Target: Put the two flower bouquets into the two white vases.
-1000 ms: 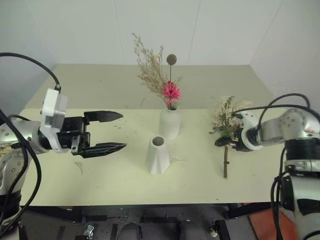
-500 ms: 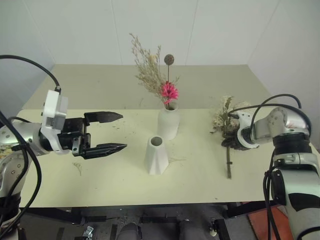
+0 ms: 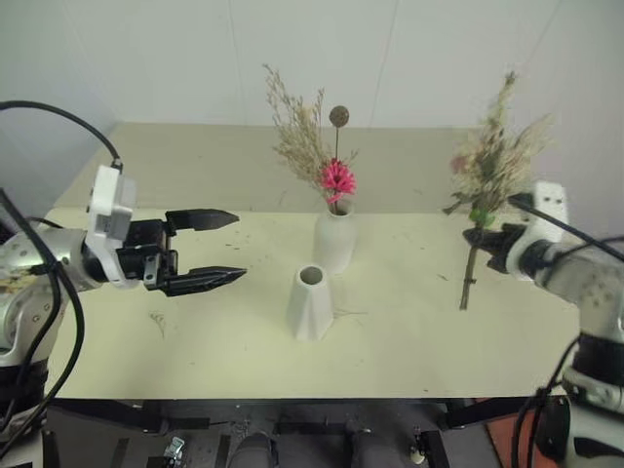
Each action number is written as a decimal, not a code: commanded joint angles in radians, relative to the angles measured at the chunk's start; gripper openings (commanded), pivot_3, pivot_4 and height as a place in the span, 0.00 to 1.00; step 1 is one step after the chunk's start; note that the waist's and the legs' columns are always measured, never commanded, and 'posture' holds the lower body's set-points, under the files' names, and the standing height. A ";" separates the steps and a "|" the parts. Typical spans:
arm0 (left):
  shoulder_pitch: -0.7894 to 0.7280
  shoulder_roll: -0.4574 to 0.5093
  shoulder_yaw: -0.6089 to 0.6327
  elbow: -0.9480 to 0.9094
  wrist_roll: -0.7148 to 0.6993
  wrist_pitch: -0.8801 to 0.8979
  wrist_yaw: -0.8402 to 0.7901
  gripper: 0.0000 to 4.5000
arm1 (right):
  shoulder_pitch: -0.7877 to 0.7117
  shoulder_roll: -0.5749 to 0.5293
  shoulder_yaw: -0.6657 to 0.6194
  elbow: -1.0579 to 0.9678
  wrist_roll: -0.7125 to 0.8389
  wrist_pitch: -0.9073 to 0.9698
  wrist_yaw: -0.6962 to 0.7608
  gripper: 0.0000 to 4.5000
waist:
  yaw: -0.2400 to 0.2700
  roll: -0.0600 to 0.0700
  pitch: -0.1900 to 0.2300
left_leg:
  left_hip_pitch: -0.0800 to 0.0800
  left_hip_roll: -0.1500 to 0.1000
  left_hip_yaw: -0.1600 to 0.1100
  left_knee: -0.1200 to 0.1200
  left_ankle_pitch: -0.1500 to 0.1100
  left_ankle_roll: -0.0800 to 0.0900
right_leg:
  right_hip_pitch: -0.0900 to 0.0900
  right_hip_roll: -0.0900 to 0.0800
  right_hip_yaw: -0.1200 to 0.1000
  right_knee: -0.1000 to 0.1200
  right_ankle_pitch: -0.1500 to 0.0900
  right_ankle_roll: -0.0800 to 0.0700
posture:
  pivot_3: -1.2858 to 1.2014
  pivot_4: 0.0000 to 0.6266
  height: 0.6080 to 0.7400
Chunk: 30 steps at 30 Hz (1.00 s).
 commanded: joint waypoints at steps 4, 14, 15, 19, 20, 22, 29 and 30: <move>-0.044 0.004 -0.023 0.035 0.026 -0.034 -0.047 1.00 | -0.016 0.022 -0.052 -0.130 0.253 -0.158 0.235 0.05 | -0.011 0.000 0.000 | 0.001 0.001 0.000 0.000 0.000 0.000 | 0.000 0.001 0.001 0.000 0.000 0.000 | 0.52 0.24 1.00; -0.042 0.004 -0.016 0.017 0.027 -0.027 -0.040 1.00 | -0.211 0.140 0.137 -0.120 0.374 -0.250 0.239 0.05 | -0.010 0.000 0.000 | 0.000 0.001 0.000 0.000 0.000 0.000 | 0.000 0.001 0.000 0.001 0.000 -0.001 | 0.52 0.24 1.00; -0.039 0.005 -0.014 0.014 0.026 -0.026 -0.038 1.00 | -0.231 0.153 0.159 -0.111 0.368 -0.262 0.238 0.05 | -0.009 0.000 0.000 | 0.000 0.001 0.000 0.000 0.000 0.000 | -0.001 0.001 0.000 0.000 0.000 -0.001 | 0.52 0.24 1.00; -0.031 0.010 -0.005 0.004 0.023 -0.022 -0.034 1.00 | -0.281 0.185 0.220 -0.078 0.361 -0.294 0.242 0.05 | 0.000 0.000 0.000 | -0.001 0.001 0.000 0.000 0.000 0.000 | -0.001 0.001 0.000 0.000 0.000 -0.001 | 0.52 0.24 1.00; -0.028 0.013 0.000 0.000 0.021 -0.020 -0.033 1.00 | -0.288 0.192 0.243 -0.073 0.353 -0.302 0.249 0.05 | 0.002 0.000 0.000 | -0.001 0.001 0.000 0.000 0.000 0.000 | -0.001 0.001 0.000 0.000 0.000 -0.001 | 0.52 0.24 1.00; -0.022 0.017 0.006 -0.005 0.019 -0.017 -0.030 1.00 | -0.293 0.203 0.280 -0.064 0.340 -0.311 0.253 0.05 | 0.003 0.000 0.000 | -0.001 0.001 0.000 0.000 0.000 0.000 | -0.001 0.001 -0.001 0.001 0.000 -0.001 | 0.52 0.24 1.00; -0.012 0.026 0.018 -0.016 0.016 -0.012 -0.028 1.00 | -0.277 0.227 0.348 -0.069 0.356 -0.311 0.275 0.05 | 0.004 0.000 0.000 | -0.001 0.001 0.000 0.000 0.000 0.000 | -0.001 0.001 -0.001 0.001 0.000 -0.001 | 0.52 0.24 1.00; -0.012 0.026 0.019 -0.017 0.016 -0.011 -0.027 1.00 | -0.276 0.229 0.351 -0.070 0.358 -0.312 0.277 0.05 | 0.004 0.000 0.000 | -0.001 0.001 0.000 0.000 0.000 0.000 | -0.001 0.001 -0.001 0.001 0.000 -0.001 | 0.52 0.24 1.00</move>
